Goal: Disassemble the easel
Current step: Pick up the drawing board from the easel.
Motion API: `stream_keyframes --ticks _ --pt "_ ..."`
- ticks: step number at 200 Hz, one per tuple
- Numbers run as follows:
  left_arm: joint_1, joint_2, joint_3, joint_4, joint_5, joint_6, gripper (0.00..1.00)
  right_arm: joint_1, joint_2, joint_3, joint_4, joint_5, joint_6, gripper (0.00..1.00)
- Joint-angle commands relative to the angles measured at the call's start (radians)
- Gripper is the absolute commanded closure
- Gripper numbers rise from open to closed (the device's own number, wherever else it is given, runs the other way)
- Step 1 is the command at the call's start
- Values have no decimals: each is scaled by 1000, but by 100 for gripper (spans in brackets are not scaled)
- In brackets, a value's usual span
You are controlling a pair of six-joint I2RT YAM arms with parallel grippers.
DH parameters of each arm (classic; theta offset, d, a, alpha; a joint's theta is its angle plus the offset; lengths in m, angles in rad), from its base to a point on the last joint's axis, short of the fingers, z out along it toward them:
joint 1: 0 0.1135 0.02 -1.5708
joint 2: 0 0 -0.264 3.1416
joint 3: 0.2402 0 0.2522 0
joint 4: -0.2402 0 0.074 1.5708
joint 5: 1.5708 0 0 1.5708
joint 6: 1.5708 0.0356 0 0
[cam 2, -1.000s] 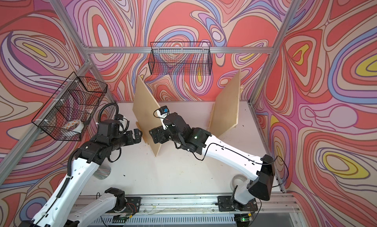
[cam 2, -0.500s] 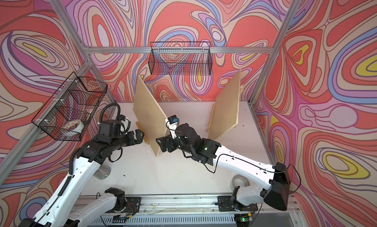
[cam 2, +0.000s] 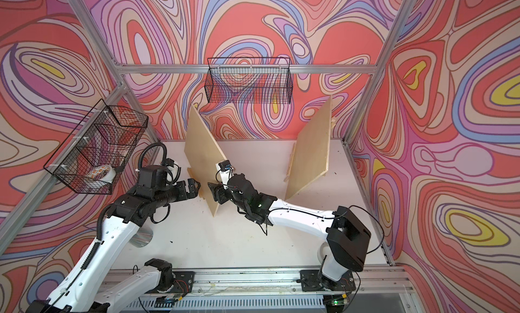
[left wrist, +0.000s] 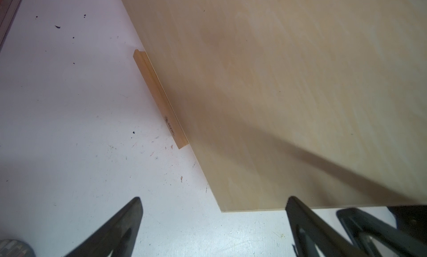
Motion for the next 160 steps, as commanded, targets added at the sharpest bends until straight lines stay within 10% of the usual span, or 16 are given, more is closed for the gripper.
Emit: stream_keyframes --ticks 1,111,160 --pt "4 5 -12 12 5 -14 1 -3 28 -42 280 -3 -57 42" --pt "5 3 -12 9 -18 -20 1 -43 191 -65 533 -105 -103 100" --pt "6 -4 -12 6 -42 -26 1 -59 201 -17 539 -65 -69 100"
